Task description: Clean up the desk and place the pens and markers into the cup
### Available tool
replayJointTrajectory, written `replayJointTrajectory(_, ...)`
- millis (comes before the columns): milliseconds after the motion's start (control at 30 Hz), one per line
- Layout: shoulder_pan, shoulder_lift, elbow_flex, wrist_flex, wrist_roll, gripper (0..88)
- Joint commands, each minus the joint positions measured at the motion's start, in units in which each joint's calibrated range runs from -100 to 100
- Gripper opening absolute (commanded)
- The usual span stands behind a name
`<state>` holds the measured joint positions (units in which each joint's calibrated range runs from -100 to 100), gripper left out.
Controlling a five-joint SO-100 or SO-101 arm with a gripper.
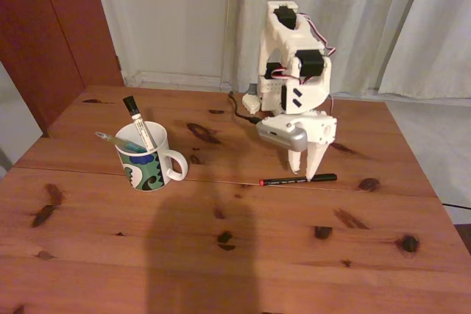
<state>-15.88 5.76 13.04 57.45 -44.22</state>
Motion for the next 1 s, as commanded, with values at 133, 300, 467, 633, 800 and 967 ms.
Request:
replayJointTrajectory(133,0.16,-0.34,3.56,-0.03,0.33,17.4)
replayJointTrajectory(300,1.12,-0.34,6.89,-0.28,1.85,17.4)
replayJointTrajectory(467,2.17,-0.34,10.23,-0.63,3.16,17.3)
replayJointTrajectory(633,4.18,-0.18,9.69,-0.63,3.52,17.3)
replayJointTrajectory(800,5.46,1.06,8.97,-2.61,4.68,17.3)
replayJointTrajectory(967,5.46,3.79,5.54,-4.58,3.73,17.3)
